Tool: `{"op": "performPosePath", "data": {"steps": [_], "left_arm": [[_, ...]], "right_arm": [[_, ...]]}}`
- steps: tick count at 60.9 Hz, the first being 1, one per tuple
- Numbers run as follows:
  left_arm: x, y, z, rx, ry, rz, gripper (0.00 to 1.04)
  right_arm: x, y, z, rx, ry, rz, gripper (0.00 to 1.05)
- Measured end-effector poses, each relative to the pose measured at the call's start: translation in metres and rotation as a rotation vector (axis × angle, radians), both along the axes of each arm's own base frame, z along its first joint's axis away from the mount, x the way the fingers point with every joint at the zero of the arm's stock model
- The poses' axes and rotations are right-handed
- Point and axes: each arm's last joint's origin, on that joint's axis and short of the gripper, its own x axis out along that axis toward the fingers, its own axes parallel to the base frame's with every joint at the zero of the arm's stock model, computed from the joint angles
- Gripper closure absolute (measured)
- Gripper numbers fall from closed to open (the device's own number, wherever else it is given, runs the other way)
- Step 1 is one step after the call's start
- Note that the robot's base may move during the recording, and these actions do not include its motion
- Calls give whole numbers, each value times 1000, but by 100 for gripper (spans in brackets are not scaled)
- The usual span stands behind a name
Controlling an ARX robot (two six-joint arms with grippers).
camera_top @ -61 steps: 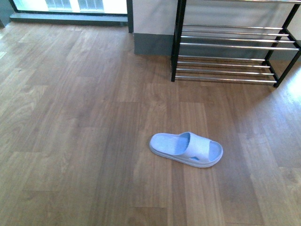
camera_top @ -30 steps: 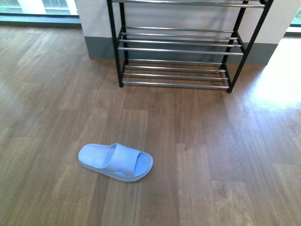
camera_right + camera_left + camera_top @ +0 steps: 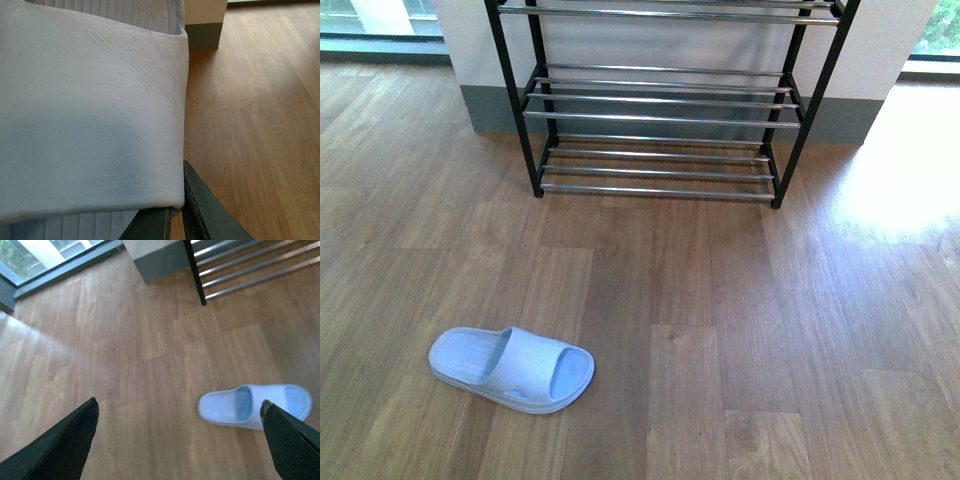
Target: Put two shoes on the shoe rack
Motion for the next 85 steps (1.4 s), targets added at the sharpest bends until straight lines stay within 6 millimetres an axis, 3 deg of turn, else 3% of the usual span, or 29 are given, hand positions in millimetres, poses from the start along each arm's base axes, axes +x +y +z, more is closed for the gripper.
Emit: {"op": "performPosePath", "data": {"steps": [5, 16, 30, 44, 58, 71, 85], "left_arm": [[29, -3, -15, 129, 55, -44, 9], [77, -13, -78, 420, 293, -232, 9], [101, -26, -166, 602, 606, -482, 9], [115, -29, -232, 681, 792, -597, 9], [127, -33, -275, 656, 853, -645, 9], [145, -40, -295, 631, 824, -652, 9], [152, -50, -316, 567, 819, -677, 9]], "right_arm": [[0, 0, 0, 0, 0, 0, 103], [0, 0, 0, 0, 0, 0, 103], [0, 0, 0, 0, 0, 0, 103], [0, 0, 0, 0, 0, 0, 103], [0, 0, 0, 0, 0, 0, 103], [0, 0, 0, 0, 0, 0, 103], [0, 0, 0, 0, 0, 0, 103]]}}
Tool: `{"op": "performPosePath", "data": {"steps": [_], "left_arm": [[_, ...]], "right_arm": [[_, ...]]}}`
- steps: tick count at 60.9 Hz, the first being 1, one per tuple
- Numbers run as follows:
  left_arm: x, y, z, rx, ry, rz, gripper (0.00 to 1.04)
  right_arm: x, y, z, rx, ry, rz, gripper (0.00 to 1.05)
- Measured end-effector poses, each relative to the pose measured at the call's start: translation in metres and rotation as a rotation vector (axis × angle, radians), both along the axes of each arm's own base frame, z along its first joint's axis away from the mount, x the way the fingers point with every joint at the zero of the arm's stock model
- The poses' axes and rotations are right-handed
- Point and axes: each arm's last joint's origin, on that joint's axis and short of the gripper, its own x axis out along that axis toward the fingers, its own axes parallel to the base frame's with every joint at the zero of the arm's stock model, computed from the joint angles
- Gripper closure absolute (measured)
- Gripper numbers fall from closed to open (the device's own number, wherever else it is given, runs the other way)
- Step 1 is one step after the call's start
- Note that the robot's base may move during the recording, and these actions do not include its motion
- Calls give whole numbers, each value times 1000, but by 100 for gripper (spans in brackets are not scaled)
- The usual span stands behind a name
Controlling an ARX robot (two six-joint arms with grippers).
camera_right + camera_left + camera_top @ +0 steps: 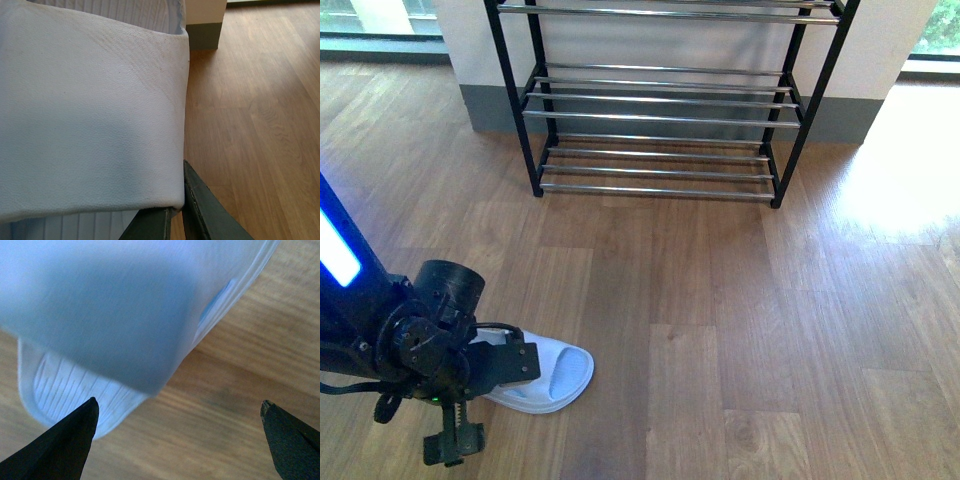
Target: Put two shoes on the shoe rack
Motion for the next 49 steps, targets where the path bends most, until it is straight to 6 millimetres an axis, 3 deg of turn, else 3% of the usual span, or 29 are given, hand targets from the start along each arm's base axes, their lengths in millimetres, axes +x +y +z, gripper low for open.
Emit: {"op": "performPosePath", "data": {"steps": [6, 31, 43, 49], "left_arm": [[3, -4, -6, -4, -6, 1, 17], [9, -15, -11, -95, -5, 69, 70], [8, -17, -4, -155, -26, 122, 96], [10, -18, 6, -181, -69, 171, 103]], "right_arm": [[0, 0, 0, 0, 0, 0, 103], [0, 0, 0, 0, 0, 0, 103], [0, 0, 0, 0, 0, 0, 103], [0, 0, 0, 0, 0, 0, 103]]}}
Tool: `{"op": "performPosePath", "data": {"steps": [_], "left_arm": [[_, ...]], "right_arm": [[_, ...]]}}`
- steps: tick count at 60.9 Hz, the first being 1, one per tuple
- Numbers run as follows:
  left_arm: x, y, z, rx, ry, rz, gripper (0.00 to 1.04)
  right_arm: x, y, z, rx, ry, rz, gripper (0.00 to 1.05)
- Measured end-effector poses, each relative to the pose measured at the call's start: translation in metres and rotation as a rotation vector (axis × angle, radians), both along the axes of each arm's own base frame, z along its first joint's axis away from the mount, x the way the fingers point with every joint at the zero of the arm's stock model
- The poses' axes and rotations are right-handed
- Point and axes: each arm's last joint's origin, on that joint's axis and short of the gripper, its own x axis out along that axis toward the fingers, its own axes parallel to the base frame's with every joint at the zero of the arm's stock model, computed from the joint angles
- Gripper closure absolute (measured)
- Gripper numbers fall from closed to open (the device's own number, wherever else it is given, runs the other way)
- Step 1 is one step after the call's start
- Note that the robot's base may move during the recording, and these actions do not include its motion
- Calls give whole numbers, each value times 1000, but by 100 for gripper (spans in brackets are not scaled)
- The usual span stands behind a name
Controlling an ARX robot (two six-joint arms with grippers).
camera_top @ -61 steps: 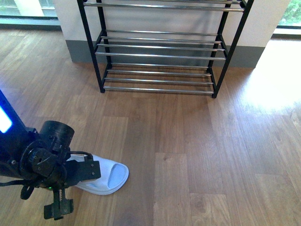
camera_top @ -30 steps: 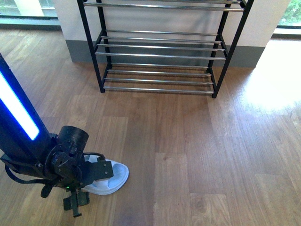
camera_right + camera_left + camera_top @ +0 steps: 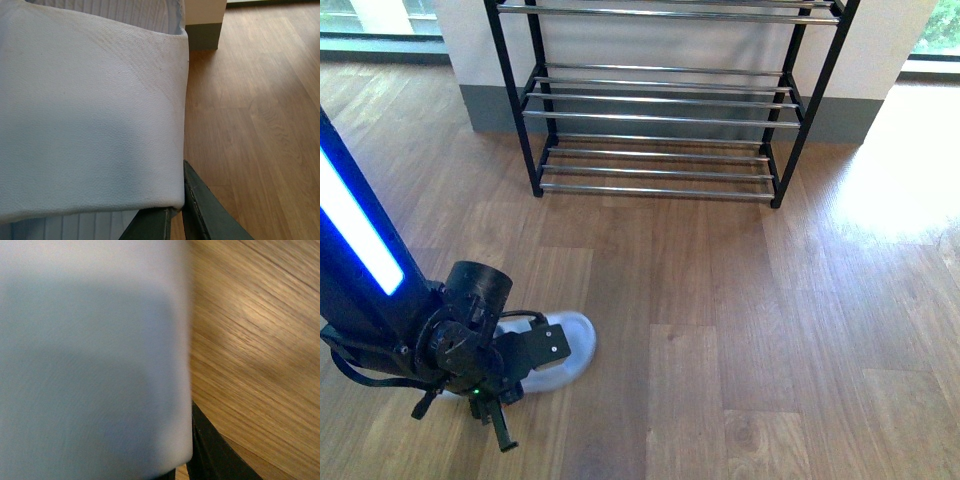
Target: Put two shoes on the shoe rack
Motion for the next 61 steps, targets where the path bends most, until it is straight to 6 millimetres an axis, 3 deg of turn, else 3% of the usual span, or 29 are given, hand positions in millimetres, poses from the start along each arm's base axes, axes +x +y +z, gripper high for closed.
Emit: {"op": "performPosePath", "data": {"steps": [17, 33, 43, 53, 61], "left_arm": [[2, -1, 46, -139, -149, 175, 103], [-17, 12, 112, -304, -290, 423, 103], [-61, 42, 194, -400, -469, 623, 103], [-105, 59, 228, -424, -511, 692, 103], [-159, 74, 262, -479, -514, 745, 103]], "right_arm": [[0, 0, 0, 0, 0, 0, 103], [0, 0, 0, 0, 0, 0, 103], [0, 0, 0, 0, 0, 0, 103], [0, 0, 0, 0, 0, 0, 103], [0, 0, 0, 0, 0, 0, 103]]}}
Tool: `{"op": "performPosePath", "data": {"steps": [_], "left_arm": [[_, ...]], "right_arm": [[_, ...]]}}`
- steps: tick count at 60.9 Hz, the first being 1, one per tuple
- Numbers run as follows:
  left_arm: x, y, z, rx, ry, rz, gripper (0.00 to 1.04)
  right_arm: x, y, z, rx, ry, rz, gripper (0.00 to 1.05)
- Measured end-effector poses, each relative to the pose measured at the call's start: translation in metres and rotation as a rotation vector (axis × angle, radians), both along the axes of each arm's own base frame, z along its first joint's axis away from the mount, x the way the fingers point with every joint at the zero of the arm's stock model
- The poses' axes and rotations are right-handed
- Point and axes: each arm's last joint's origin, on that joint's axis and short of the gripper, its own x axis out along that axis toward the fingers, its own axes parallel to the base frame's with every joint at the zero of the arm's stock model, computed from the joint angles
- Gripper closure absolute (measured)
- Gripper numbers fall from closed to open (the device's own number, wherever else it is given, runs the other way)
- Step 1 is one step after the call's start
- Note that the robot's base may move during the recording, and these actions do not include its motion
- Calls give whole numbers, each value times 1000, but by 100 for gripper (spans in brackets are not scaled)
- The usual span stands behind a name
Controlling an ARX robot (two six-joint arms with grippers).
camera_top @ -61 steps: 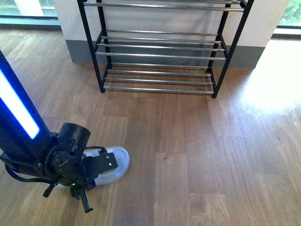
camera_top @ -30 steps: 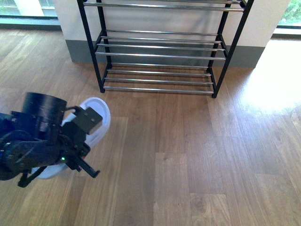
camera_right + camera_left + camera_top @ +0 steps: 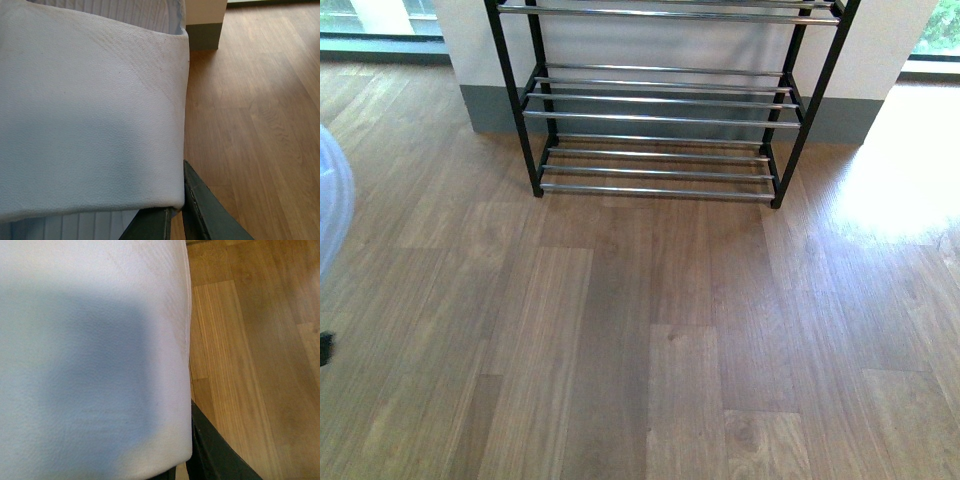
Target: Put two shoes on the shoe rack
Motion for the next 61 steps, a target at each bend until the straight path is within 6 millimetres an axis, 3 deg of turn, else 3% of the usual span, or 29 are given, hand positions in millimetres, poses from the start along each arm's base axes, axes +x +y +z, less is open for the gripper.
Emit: {"op": "performPosePath", "data": {"steps": [9, 24, 61], "left_arm": [[-38, 15, 37, -36, -104, 80, 103], [-81, 16, 52, -15, -181, 129, 103], [-85, 16, 54, -11, -218, 132, 103]], "right_arm": [[0, 0, 0, 0, 0, 0, 103], [0, 0, 0, 0, 0, 0, 103], [0, 0, 0, 0, -1, 0, 103]]}}
